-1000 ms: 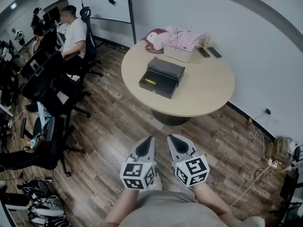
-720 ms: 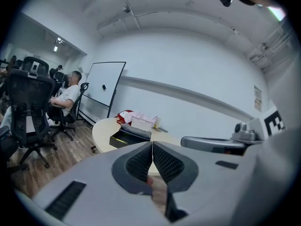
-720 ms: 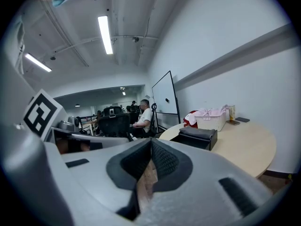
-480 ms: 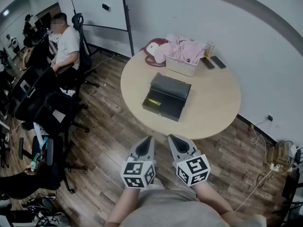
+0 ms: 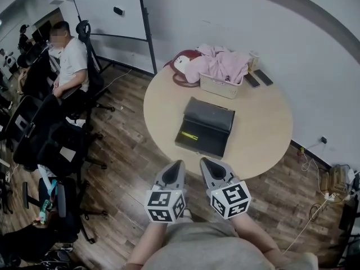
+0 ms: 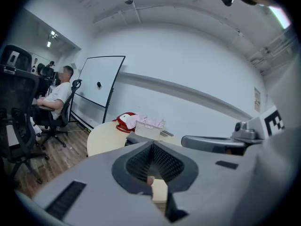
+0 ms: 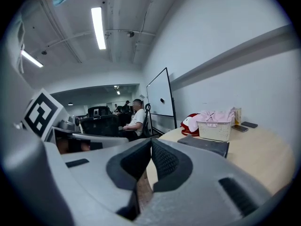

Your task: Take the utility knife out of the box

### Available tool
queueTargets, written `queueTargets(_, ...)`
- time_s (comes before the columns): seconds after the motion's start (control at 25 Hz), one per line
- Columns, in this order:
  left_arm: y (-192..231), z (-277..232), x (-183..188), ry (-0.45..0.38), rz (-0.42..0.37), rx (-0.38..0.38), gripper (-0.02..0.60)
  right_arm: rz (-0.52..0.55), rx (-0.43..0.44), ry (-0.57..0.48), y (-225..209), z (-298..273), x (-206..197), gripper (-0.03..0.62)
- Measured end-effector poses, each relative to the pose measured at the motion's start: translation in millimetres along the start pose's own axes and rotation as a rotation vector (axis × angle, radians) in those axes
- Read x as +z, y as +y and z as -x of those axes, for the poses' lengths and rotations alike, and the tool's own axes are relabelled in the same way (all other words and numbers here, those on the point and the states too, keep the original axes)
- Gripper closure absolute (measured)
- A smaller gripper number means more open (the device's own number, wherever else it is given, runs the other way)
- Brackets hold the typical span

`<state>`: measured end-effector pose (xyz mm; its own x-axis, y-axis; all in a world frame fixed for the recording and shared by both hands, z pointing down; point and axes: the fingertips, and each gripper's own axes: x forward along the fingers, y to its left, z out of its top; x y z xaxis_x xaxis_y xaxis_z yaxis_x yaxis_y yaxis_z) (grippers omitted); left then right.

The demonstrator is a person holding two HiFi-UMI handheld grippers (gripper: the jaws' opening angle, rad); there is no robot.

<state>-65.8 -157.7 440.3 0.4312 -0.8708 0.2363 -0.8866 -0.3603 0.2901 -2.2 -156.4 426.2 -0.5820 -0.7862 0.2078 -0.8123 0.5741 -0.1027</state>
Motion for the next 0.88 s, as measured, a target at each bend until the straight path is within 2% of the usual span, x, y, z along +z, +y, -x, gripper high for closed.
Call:
queueTargets(0.52,38.0,-42.1,1.9,0.049,0.01,-0.033,0.577,0.021,-0.047,0.05,-30.6,-56.7,-3.6,0.592)
queueTargets(0.88,65.4,-76.1,-3.9,0.073,0.04,0.021,0.578,0.076,-0.019,0.153,-74.1,-100.3,-25.0,0.592)
